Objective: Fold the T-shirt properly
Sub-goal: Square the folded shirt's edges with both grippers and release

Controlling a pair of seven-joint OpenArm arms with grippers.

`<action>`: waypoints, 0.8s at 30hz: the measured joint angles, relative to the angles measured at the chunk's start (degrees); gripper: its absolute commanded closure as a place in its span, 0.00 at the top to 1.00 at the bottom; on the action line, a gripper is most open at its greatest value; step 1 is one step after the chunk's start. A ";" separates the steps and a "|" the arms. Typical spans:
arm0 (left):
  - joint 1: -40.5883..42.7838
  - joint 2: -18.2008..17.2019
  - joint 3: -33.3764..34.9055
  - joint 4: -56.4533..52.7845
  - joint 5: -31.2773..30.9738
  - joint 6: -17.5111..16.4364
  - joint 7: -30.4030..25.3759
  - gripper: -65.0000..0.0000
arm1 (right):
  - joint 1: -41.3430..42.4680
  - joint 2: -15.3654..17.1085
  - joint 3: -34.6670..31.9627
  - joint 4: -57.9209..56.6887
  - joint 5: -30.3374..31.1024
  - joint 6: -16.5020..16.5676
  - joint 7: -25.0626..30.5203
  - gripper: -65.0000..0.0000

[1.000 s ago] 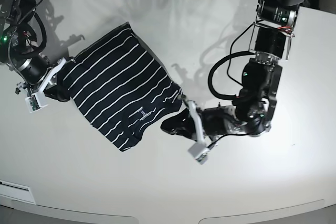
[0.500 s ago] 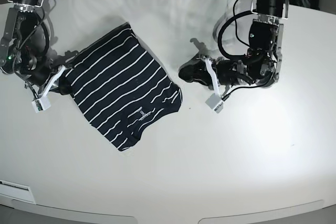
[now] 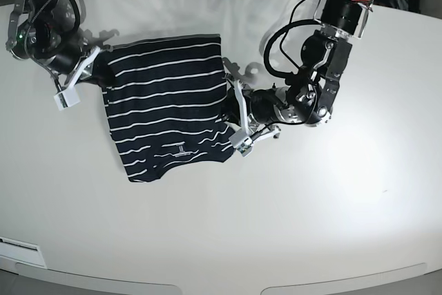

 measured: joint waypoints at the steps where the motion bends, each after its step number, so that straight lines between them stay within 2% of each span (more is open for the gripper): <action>1: -0.63 -0.02 0.26 -0.07 0.09 0.33 0.15 0.00 | -0.81 0.00 0.15 0.85 -0.26 0.00 -0.04 0.00; 6: -3.15 -0.13 -0.70 -0.11 1.60 0.31 1.20 0.00 | -2.14 0.07 2.29 4.90 -1.25 -0.48 -0.42 0.00; 9: -5.33 -0.20 -2.40 -0.11 -2.29 0.31 4.66 0.00 | -0.74 0.07 5.20 6.86 -1.36 -0.50 -0.76 0.00; 10: -5.62 -0.17 -3.26 -0.11 -4.50 0.04 5.75 0.00 | 0.04 0.07 6.40 7.52 -0.96 -0.50 -0.61 0.00; 12: -5.42 -0.15 -5.49 -0.11 -11.26 -4.11 10.03 0.00 | 0.72 0.11 8.46 8.13 3.02 -0.39 -0.24 0.00; 13: -5.03 -0.31 -6.69 -0.11 -16.81 -6.86 12.87 0.00 | 0.70 0.09 9.40 8.17 5.79 1.22 -0.24 0.00; 14: -4.48 -0.50 -8.20 -0.11 -23.85 -8.66 16.26 0.00 | 0.35 0.07 10.40 8.17 9.66 1.05 -0.70 0.00; 18: -3.02 -1.99 -14.16 -0.11 -49.70 -8.55 29.24 0.00 | 0.13 0.07 14.88 8.17 28.06 1.03 -6.95 0.00; 19: -2.78 -2.32 -15.26 -0.04 -50.75 -8.55 28.48 0.00 | 0.35 0.07 16.06 8.20 31.91 1.05 -9.51 0.00; 22: -1.44 -2.60 -18.14 1.09 -49.88 -8.55 28.35 0.00 | -0.22 0.04 18.86 8.28 30.49 1.03 -17.97 0.00; 24: 0.68 -3.08 -18.86 2.64 -49.81 -8.57 28.74 0.00 | -2.45 0.04 19.67 8.35 30.82 1.05 -18.01 0.00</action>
